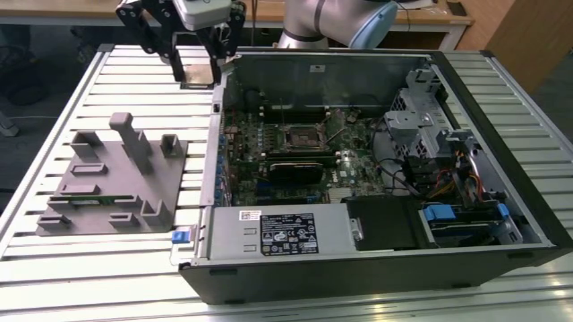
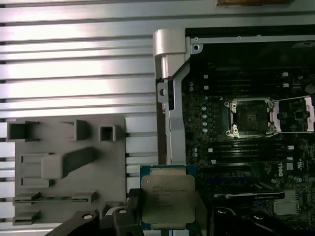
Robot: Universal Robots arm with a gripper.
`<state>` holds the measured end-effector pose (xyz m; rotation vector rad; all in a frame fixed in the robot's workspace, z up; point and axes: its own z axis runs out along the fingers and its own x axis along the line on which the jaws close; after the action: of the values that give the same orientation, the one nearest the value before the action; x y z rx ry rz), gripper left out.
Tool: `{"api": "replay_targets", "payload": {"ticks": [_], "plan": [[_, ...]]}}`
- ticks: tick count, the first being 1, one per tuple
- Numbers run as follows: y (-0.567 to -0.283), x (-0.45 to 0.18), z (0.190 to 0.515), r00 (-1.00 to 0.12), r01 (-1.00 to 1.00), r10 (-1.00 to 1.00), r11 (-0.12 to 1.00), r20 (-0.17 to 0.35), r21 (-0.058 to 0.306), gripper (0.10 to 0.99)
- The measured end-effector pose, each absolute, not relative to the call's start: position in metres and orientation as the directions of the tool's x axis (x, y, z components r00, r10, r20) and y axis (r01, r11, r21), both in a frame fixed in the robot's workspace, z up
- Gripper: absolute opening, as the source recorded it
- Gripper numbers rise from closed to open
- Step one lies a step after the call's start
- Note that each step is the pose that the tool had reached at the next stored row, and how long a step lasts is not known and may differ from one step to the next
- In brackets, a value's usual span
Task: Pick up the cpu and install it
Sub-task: 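Pick up the cpu and move it towards the insertion slot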
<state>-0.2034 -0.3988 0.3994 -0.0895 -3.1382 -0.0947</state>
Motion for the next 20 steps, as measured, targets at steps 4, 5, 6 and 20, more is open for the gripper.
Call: {"api": "replay_targets", "payload": {"ticks": [4, 5, 6, 20], "plan": [[-0.395, -0.197, 0.399, -0.998, 0.057, 0.057, 0.997, 0.002, 0.061, 0.533], [-0.394, -0.195, 0.399, -0.998, 0.057, 0.057, 0.997, 0.002, 0.060, 0.533], [-0.394, -0.192, 0.399, -0.998, 0.057, 0.057, 0.997, 0.002, 0.060, 0.533], [-0.393, -0.152, 0.398, -0.998, 0.057, 0.057, 0.997, 0.002, 0.060, 0.533]]}}
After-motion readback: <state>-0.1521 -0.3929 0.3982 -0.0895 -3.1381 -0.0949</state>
